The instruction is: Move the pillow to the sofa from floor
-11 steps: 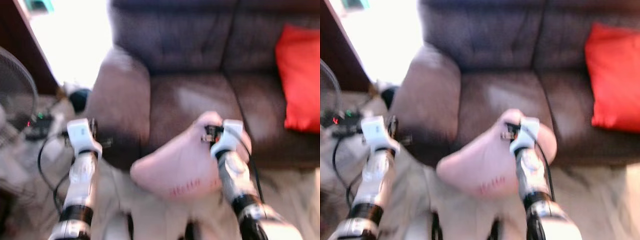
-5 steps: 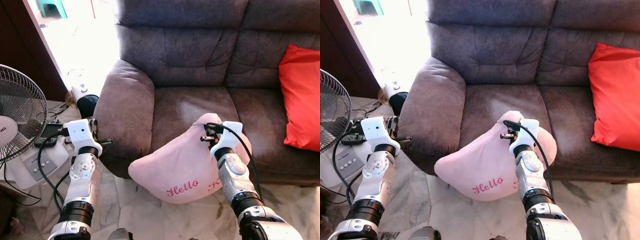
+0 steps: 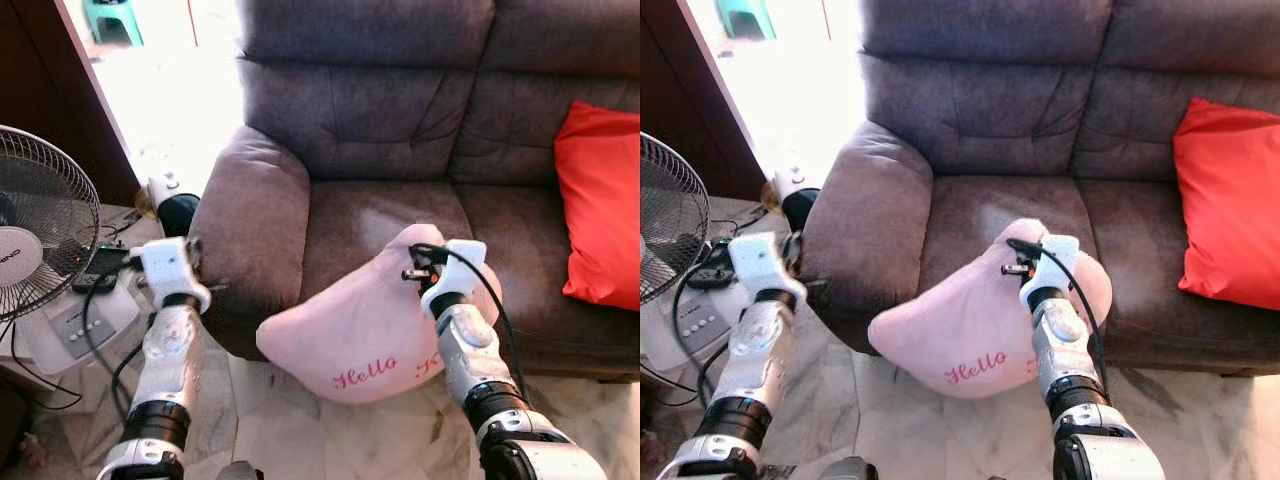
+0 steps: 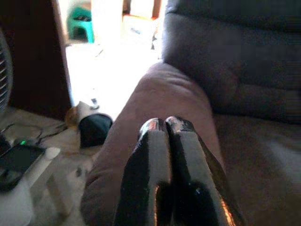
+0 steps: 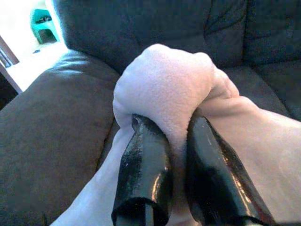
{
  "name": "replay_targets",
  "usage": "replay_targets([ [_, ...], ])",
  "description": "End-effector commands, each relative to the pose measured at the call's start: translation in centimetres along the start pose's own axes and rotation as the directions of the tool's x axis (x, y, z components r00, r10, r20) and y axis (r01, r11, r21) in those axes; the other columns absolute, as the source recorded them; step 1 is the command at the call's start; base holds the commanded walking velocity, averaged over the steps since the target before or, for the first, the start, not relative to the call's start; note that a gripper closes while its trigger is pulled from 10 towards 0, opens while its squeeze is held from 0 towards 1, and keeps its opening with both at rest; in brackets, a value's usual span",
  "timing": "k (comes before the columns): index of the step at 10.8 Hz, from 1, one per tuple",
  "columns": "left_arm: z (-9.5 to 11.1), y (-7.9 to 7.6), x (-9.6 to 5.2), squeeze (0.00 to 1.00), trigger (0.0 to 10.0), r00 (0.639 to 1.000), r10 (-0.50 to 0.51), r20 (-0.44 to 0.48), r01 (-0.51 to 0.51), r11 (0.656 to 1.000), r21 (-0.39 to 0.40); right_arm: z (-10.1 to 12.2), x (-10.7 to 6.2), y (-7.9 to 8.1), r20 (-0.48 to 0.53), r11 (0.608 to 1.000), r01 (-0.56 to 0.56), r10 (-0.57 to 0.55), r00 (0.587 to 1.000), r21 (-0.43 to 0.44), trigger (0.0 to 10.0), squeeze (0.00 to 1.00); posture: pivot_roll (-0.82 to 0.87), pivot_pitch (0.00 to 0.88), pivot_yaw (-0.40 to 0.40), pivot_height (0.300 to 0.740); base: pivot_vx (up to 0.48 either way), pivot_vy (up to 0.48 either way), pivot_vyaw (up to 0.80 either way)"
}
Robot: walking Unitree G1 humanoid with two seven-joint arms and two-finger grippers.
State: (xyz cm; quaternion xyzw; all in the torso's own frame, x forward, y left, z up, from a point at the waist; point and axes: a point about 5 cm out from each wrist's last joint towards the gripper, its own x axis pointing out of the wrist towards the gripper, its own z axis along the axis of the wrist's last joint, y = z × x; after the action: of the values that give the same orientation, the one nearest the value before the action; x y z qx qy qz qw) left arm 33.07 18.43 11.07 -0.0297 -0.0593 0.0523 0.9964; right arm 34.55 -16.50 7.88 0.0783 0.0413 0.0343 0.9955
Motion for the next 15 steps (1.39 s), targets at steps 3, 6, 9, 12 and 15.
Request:
replay_targets([
  [3, 2.6, -2.1, 0.9, 0.0, 10.0, 0.991, -0.077, 0.105, 0.075, 0.997, 0.027, 7.8, 1.6, 2.2, 0.306, 0.995, -0.09, 0.095, 0.947, -0.029, 10.0, 0.0, 0.07, 0.0, -0.05, 0.74, 0.0, 0.0, 0.0],
  [6, 3.2, -2.7, 1.0, 0.0, 10.0, 0.985, -0.109, 0.134, 0.103, 0.993, 0.052, 7.8, 1.8, 3.1, 0.292, 0.989, -0.15, 0.143, 0.946, 0.001, 10.0, 0.0, 0.07, 0.0, -0.047, 0.74, 0.0, 0.0, 0.0],
  [9, 3.3, -2.5, 0.8, 0.0, 10.0, 0.986, -0.102, 0.134, 0.095, 0.994, 0.057, 7.0, 1.3, 3.3, 0.251, 0.984, -0.151, 0.171, 0.953, -0.1, 10.0, 0.0, 0.07, 0.0, -0.046, 0.74, 0.0, 0.0, 0.26],
  [12, 3.6, -2.5, 1.0, 0.0, 10.0, 0.984, -0.114, 0.137, 0.106, 0.992, 0.067, 7.2, 1.2, 2.7, 0.263, 0.99, -0.132, 0.139, 0.955, -0.043, 10.0, 0.0, 0.07, 0.0, -0.042, 0.74, 0.295, 0.0, 0.0],
  [15, 4.0, -2.5, 1.3, 0.0, 10.0, 0.983, -0.112, 0.146, 0.102, 0.992, 0.075, 7.4, 1.2, 2.5, 0.263, 0.991, -0.12, 0.129, 0.956, -0.051, 10.0, 0.0, 0.08, 0.0, -0.041, 0.74, 0.307, 0.0, 0.0],
])
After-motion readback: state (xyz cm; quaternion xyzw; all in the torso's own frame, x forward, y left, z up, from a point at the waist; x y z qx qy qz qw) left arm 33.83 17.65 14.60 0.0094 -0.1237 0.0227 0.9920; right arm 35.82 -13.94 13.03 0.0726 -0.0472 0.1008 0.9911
